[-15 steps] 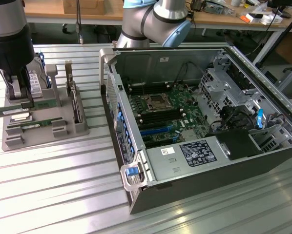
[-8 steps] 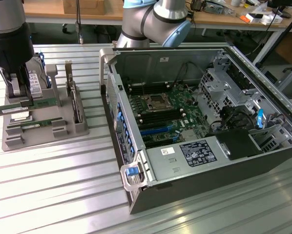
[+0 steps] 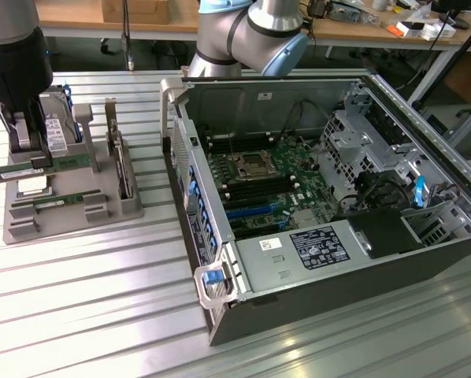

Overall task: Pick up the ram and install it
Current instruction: 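Pick up the ram and move it above insertion slot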

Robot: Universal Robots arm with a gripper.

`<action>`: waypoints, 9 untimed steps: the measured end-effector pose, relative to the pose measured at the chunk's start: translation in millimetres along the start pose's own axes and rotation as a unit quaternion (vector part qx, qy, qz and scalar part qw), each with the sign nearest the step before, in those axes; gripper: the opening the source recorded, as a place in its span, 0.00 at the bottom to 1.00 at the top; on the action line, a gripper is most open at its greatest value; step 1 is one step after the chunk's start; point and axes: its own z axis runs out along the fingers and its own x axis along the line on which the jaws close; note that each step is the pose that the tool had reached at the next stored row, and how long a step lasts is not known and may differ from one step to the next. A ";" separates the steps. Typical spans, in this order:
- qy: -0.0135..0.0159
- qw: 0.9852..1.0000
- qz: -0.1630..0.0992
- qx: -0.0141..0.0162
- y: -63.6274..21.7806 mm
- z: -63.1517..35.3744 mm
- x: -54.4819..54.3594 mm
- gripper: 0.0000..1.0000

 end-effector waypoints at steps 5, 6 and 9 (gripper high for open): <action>0.000 1.000 0.000 0.000 0.1 -4.4 -0.1 0.13; 0.000 1.000 0.000 0.000 0.1 -5.8 -0.1 0.13; 0.000 1.000 0.000 0.000 0.1 -9.2 -0.2 0.13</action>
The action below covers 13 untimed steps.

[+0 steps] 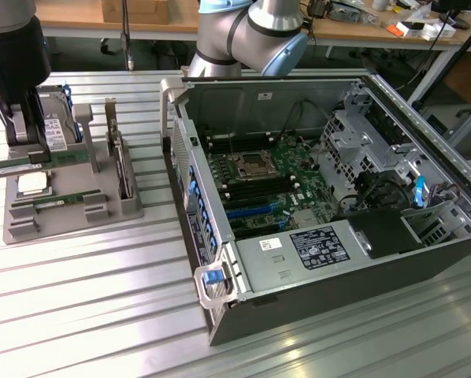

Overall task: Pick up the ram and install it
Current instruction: 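Pick up the ram and move it above insertion slot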

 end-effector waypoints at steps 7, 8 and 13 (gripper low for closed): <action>0.000 1.000 0.000 0.000 0.1 -8.3 -0.1 0.13; 0.000 1.000 0.000 0.000 0.1 -9.9 -0.1 0.13; 0.000 1.000 0.000 0.000 0.3 -16.2 -0.2 0.13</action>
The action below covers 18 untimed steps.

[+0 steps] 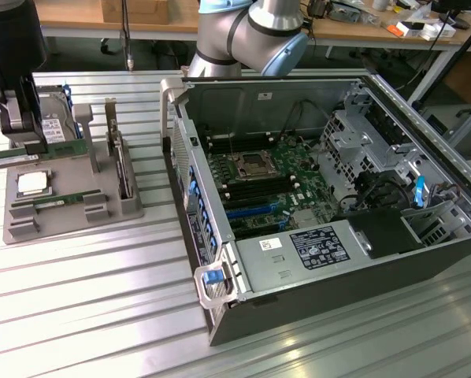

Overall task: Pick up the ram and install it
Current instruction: 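Pick up the ram and move it above insertion slot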

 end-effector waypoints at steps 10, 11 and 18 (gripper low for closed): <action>-0.009 1.000 0.000 0.001 0.4 -11.1 -0.2 0.13; -0.018 1.000 -0.001 0.002 0.5 -11.4 -0.1 0.13; -0.061 0.998 -0.003 0.006 0.7 -12.4 0.3 0.13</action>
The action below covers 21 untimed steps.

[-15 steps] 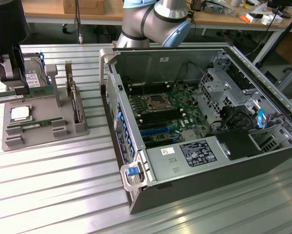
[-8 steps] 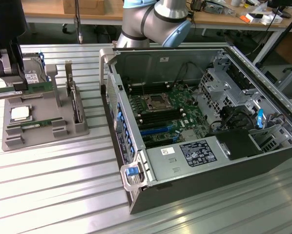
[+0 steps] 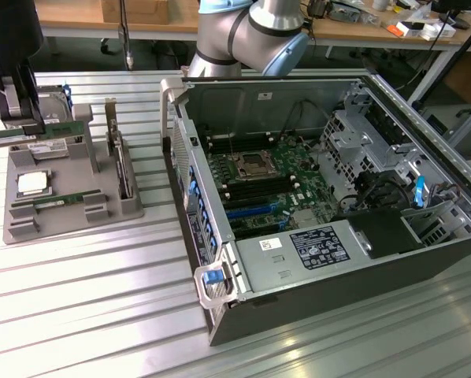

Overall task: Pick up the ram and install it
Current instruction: 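Pick up the ram and move it above insertion slot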

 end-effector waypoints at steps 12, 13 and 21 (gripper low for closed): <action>0.038 0.998 0.043 0.000 -0.6 -4.5 -0.5 0.13; 0.038 0.998 0.044 0.000 -0.8 -4.9 -0.5 0.13; 0.040 0.998 0.045 0.000 -1.4 -12.1 -1.4 0.13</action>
